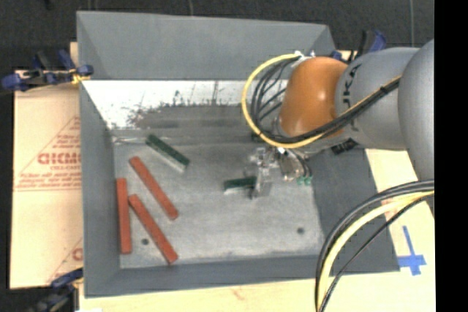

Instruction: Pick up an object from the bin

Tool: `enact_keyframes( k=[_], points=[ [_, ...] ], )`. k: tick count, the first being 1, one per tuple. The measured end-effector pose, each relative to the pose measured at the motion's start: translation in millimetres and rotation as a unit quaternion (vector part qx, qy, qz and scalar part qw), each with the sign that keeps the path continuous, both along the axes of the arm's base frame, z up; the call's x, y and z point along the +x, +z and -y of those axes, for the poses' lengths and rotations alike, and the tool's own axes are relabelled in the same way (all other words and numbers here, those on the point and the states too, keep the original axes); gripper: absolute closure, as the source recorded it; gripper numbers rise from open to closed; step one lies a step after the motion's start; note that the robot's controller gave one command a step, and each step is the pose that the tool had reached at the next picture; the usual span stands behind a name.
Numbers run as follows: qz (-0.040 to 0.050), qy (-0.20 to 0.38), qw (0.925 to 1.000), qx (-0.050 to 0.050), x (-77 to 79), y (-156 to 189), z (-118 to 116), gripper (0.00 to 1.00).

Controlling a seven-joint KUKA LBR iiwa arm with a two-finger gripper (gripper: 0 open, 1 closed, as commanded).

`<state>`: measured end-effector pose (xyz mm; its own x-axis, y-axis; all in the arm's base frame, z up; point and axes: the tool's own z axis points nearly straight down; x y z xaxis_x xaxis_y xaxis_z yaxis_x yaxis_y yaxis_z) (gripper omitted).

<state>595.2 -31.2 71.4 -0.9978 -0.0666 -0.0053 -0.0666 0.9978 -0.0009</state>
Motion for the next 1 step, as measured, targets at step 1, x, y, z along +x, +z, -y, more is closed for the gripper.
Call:
enact_keyframes(
  k=[1],
  points=[
    [0.0014,0.003,1.0,0.0,11.0,161.5,-19.6,1.0]
  ],
)
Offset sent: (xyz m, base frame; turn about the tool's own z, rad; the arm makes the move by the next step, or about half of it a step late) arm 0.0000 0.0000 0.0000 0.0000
